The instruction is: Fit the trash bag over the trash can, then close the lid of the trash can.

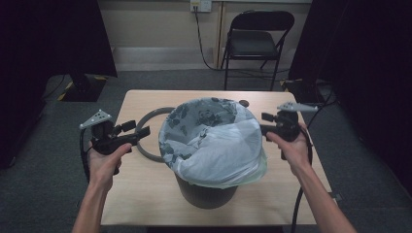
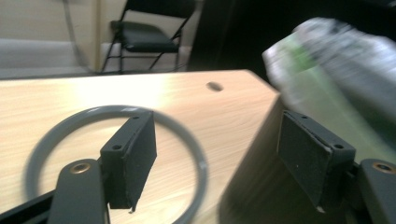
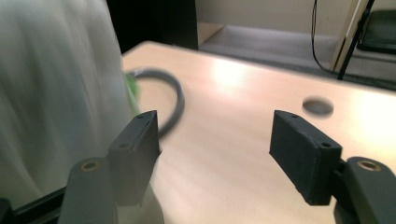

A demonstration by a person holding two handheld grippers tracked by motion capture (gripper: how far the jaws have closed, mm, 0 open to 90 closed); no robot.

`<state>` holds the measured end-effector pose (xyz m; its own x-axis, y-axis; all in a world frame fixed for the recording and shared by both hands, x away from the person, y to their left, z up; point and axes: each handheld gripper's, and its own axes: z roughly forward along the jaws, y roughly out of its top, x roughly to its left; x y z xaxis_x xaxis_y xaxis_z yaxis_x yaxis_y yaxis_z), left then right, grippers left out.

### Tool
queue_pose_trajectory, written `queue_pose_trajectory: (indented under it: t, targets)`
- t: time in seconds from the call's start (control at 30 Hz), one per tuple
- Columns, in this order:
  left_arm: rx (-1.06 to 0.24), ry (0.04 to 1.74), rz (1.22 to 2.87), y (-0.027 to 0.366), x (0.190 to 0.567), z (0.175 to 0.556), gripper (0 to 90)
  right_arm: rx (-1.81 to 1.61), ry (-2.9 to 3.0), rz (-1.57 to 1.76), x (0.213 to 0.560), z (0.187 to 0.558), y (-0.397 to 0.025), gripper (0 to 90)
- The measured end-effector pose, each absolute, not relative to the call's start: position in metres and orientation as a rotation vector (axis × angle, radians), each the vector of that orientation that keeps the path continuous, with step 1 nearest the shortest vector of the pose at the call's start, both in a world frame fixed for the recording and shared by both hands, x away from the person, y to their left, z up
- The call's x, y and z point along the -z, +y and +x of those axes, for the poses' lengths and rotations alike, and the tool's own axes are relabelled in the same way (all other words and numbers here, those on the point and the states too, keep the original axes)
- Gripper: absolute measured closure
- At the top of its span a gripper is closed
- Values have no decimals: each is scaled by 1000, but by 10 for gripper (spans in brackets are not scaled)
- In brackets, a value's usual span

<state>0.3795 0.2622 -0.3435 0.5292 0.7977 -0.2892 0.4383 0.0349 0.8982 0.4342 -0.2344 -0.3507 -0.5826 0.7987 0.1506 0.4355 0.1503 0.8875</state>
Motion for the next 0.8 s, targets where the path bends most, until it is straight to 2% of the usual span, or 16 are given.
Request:
queue_pose_trajectory:
  t: [0.23,0.47,0.8]
  targets:
    - [-366,1178,1652,269,373,395,260,-1279,2143,1231,416,411,-246,261]
    - [-314,1317,1725,274,409,416,231,-1181,2180,1311,466,390,-264,267]
    - [-251,1487,1781,278,452,440,227,-1038,2233,1304,497,376,-267,231]
